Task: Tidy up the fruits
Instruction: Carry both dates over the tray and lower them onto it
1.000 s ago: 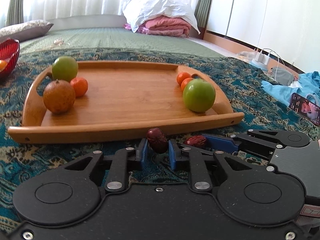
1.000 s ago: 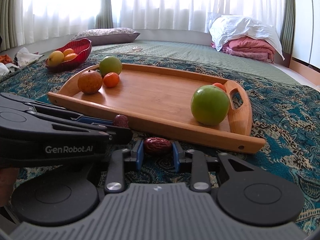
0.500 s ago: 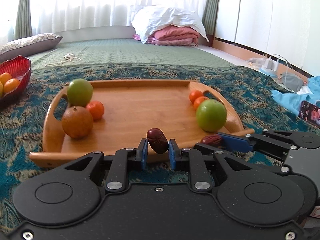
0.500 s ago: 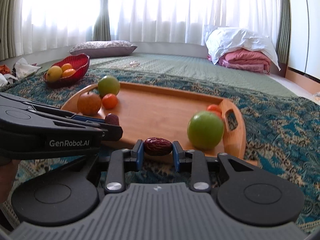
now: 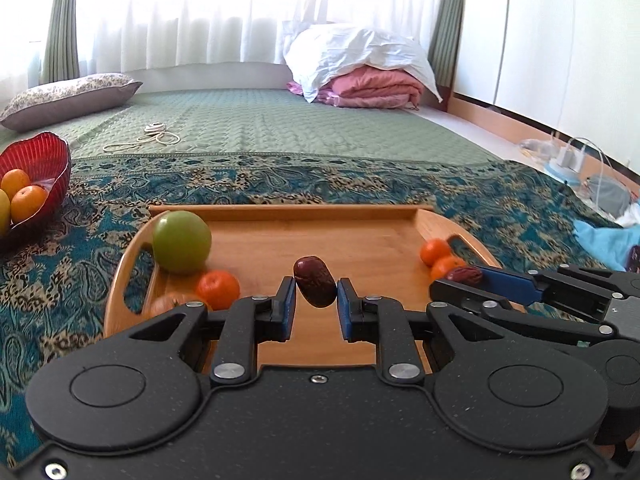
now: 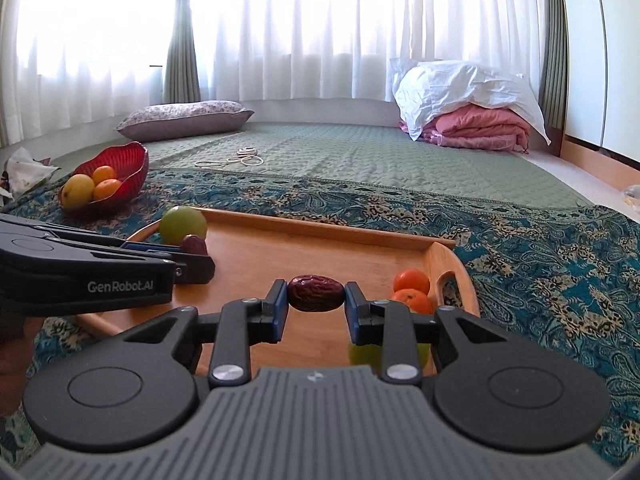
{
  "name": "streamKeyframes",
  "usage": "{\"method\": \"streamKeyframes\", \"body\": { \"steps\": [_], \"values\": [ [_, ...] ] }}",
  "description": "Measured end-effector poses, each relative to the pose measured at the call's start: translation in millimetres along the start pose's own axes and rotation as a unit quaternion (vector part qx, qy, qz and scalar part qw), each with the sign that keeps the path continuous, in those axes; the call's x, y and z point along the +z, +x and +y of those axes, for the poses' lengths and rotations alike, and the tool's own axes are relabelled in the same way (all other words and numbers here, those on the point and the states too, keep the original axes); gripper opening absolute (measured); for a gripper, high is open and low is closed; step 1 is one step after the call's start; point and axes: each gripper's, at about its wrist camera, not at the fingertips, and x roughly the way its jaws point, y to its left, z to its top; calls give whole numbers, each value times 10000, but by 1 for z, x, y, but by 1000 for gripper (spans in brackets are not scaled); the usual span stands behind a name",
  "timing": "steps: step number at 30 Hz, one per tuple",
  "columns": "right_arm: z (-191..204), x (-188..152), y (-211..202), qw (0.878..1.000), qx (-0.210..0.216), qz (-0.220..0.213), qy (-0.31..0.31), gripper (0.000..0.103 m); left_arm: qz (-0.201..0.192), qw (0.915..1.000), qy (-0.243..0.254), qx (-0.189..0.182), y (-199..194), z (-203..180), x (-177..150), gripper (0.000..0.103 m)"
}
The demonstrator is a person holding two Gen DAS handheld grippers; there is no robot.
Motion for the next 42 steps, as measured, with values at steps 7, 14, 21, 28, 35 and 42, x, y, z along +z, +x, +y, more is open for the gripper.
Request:
{"method": "streamKeyframes", "body": {
  "steps": [7,14,21,28,35,42],
  "values": [
    [-12,18,25,9996,9,191,229,35,163,9997,-169,1,23,14,20,21],
    [-19,26,49,9983,-14,450,365,35,399,9990,-212,68,45,23,28,20],
    [-21,34,73,9969,-50,692,370,35,630,9975,-290,117,66,33,36,20],
    [-21,34,94,9940,-37,1001,446,35,880,9954,-339,144,84,38,38,21],
    [-16,31,103,9922,-51,1202,322,35,1120,9932,-222,217,96,38,36,21],
    [-14,29,108,9913,-66,1293,258,35,1206,9923,-187,216,101,37,35,21]
  ]
}}
